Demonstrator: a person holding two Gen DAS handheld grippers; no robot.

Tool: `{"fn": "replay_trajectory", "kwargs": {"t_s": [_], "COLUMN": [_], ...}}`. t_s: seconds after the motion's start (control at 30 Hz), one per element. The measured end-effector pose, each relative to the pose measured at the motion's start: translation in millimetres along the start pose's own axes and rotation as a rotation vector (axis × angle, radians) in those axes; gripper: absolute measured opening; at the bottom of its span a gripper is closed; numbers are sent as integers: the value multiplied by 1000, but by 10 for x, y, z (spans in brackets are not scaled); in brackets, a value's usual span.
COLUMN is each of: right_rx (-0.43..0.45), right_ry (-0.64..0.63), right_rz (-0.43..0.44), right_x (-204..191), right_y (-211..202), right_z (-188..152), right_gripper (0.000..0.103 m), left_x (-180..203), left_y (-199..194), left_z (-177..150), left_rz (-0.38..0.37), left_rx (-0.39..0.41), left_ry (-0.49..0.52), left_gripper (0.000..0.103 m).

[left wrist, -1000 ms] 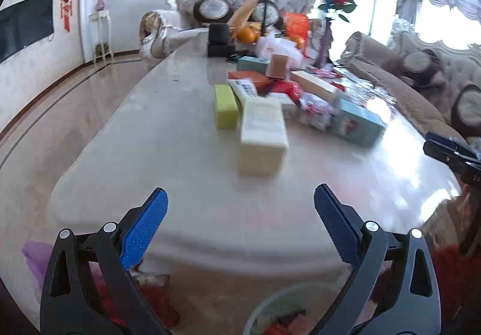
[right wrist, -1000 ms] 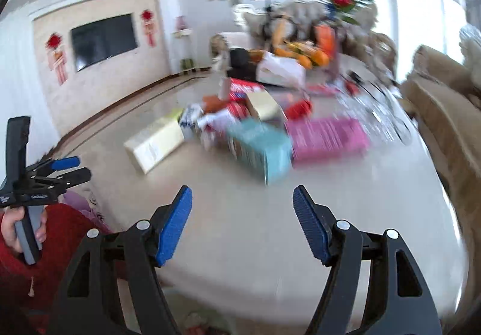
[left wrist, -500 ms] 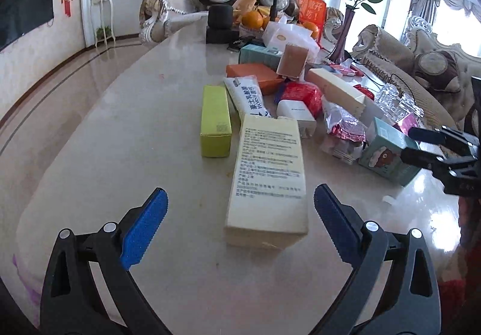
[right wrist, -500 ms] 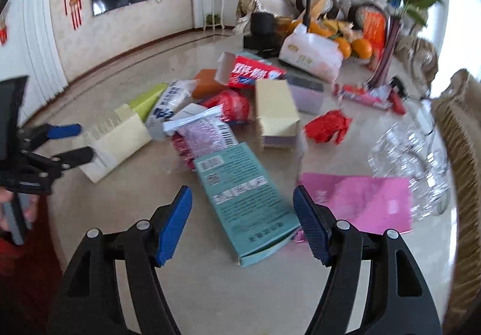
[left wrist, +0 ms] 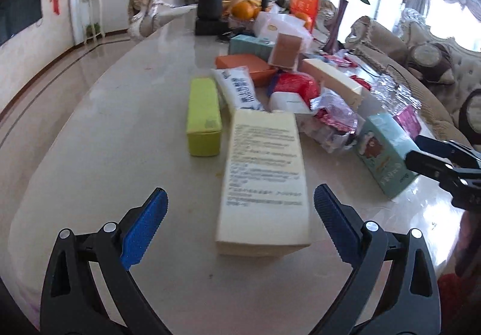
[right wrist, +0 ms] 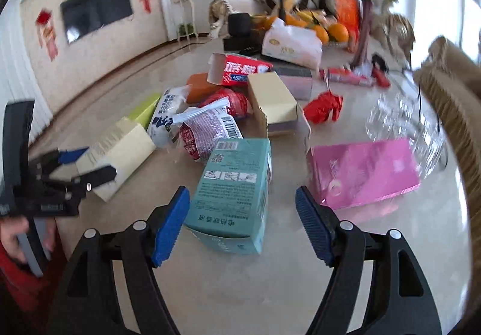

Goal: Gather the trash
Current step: 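Grasp cream box with left tool while right tool grasps teal box, then carry cream and teal boxes over the wastebasket and release both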

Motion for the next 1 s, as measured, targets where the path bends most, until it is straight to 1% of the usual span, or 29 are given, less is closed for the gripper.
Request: {"fn": "replay_trajectory", "kwargs": {"t_s": [0.07,0.13,0.23,0.27,0.37,0.4,0.43,0.47,0.5,0.53,0.57,0.6,0.7,0.77,0.83,0.87,0.93,1.0], "right_rx": [-15,-20,-12,-18,-38,-39,-40,-40,-43,-44,-44,-42,-20,6,31,41,66,98], "right_ry": [43,58,46,48,93,105,109,112,116,132,152,176,199,210,224,231,230,217], "right_rz": [31,36,-6,-36,-55,-62,-73,-83,-88,-86,-78,-76,-54,-33,-10,15,46,79], "right_x": [-39,-79,-114,-93,-42,-21,-2,15,23,38,47,65,18,-31,-75,-118,-203,-322], "right_y": [37,81,134,177,265,288,294,303,308,310,302,272,158,0,-155,-271,-487,-781], "right_z": [-29,-53,-94,-111,-145,-138,-146,-149,-156,-167,-181,-200,-233,-274,-318,-361,-414,-471], "right_gripper": [69,70,70,70,70,70,70,70,69,65,49,47,46,46,46,46,46,46], "left_x": [29,40,35,29,34,40,47,50,57,67,64,75,95,59,36,27,18,40], "left_y": [8,19,32,46,83,90,93,97,109,119,112,106,51,-41,-165,-295,-476,-745], "left_z": [24,41,68,67,48,39,30,22,7,-2,-9,-19,-71,-107,-154,-192,-238,-311], "left_rz": [10,18,1,-11,-22,-26,-29,-36,-54,-79,-87,-82,-78,-76,-100,-115,-123,-152], "left_rx": [3,0,0,-6,-21,-23,-22,-23,-27,-31,-27,-33,-31,-10,3,21,41,65], "left_ry": [27,39,23,9,1,2,4,3,-4,-15,-19,-2,24,13,-7,-15,-13,-4], "left_gripper": [95,95,95,95,95,94,91,78,54,49,49,49,48,48,48,48,48,48]}}
Point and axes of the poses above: each gripper's, at about its wrist camera, not at the fingertips, and y roughly the way its jaws point, x to its right, z to its top, the point moved 10 cm from there along y, roughly the way its jaws point, and after that the axes turned 1 degree about y, right-handed, at the moved point
